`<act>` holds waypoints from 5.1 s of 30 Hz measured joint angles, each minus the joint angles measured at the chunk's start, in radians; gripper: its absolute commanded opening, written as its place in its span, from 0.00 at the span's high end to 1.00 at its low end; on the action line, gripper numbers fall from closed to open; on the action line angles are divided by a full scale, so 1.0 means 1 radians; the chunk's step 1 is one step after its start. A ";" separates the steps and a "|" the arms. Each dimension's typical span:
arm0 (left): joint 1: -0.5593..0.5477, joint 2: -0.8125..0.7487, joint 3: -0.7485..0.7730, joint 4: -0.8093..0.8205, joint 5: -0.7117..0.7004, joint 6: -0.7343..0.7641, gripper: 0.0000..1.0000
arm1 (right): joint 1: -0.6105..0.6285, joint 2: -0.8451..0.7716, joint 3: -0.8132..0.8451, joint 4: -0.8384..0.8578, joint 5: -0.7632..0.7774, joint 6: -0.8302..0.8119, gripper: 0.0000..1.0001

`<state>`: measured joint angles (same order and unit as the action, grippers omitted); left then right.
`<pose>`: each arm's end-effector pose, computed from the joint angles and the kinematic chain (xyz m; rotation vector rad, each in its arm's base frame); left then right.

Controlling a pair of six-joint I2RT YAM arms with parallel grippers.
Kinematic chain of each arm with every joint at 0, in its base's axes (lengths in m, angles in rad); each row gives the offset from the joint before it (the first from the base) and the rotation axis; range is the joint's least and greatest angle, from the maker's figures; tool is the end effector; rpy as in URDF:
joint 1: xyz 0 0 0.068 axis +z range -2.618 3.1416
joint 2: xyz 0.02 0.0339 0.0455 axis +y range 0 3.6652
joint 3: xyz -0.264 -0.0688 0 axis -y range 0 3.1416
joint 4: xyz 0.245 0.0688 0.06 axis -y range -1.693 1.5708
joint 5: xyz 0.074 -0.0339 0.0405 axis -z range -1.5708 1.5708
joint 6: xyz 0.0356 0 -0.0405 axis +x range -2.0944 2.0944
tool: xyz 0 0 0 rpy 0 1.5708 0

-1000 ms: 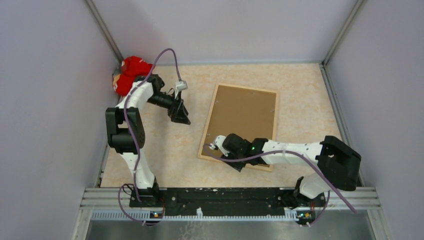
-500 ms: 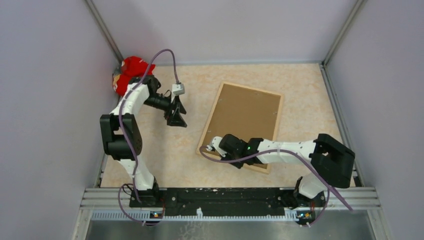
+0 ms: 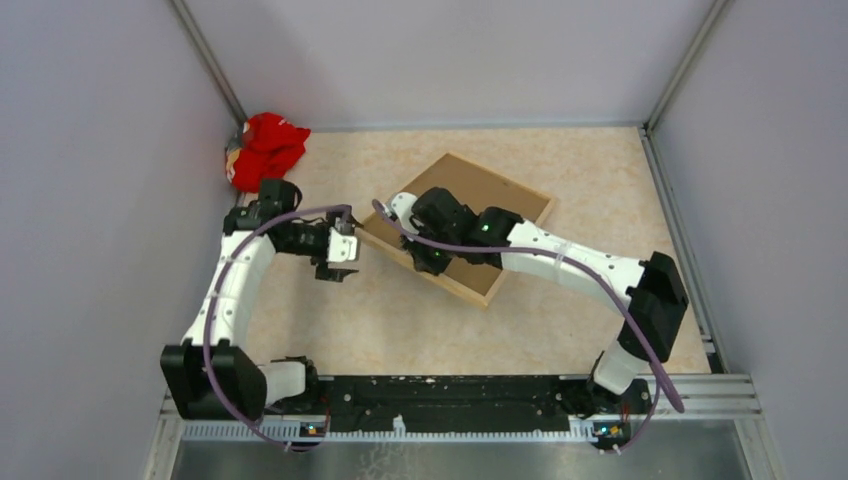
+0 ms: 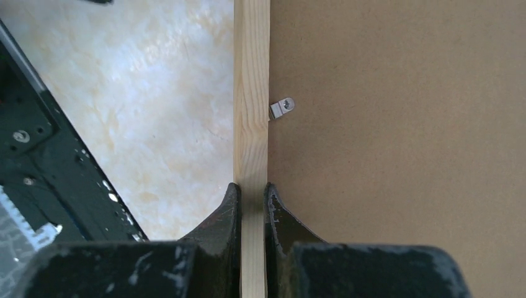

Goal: Put the photo into the frame
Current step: Turn over the photo frame at the center of the board.

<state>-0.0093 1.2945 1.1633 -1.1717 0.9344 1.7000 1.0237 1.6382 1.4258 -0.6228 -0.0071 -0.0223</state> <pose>0.2236 -0.0307 0.3032 1.7776 1.3465 -0.5203 0.1889 0.3105 0.3026 -1.2316 2.1295 0.4627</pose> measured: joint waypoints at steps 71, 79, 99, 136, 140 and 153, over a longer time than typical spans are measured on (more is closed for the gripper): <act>-0.148 0.038 0.161 0.393 -0.289 0.041 1.00 | -0.165 -0.652 -0.653 0.500 0.123 -0.695 0.15; -0.148 0.035 0.155 0.393 -0.291 0.041 1.00 | -0.165 -0.568 -0.653 0.621 0.164 -0.773 0.51; -0.061 0.008 0.213 0.614 -0.199 -0.373 0.01 | -0.164 -0.436 -0.281 0.420 0.132 -0.685 1.00; 0.206 0.204 0.291 0.726 0.086 -1.346 0.01 | -0.919 -0.387 -0.473 0.521 -0.421 0.712 1.00; 0.206 0.204 0.160 0.722 0.089 -1.324 0.01 | -0.919 -0.388 -0.661 0.612 -0.462 0.823 1.00; 0.206 0.242 0.090 0.650 0.098 -1.164 0.01 | -0.914 -0.391 -1.059 0.875 -0.485 1.021 0.47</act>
<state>0.1970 1.5364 1.2533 -0.5213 1.0321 0.5365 0.1097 1.2469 0.3664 0.2520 -0.4923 0.9989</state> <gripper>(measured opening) 0.987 0.352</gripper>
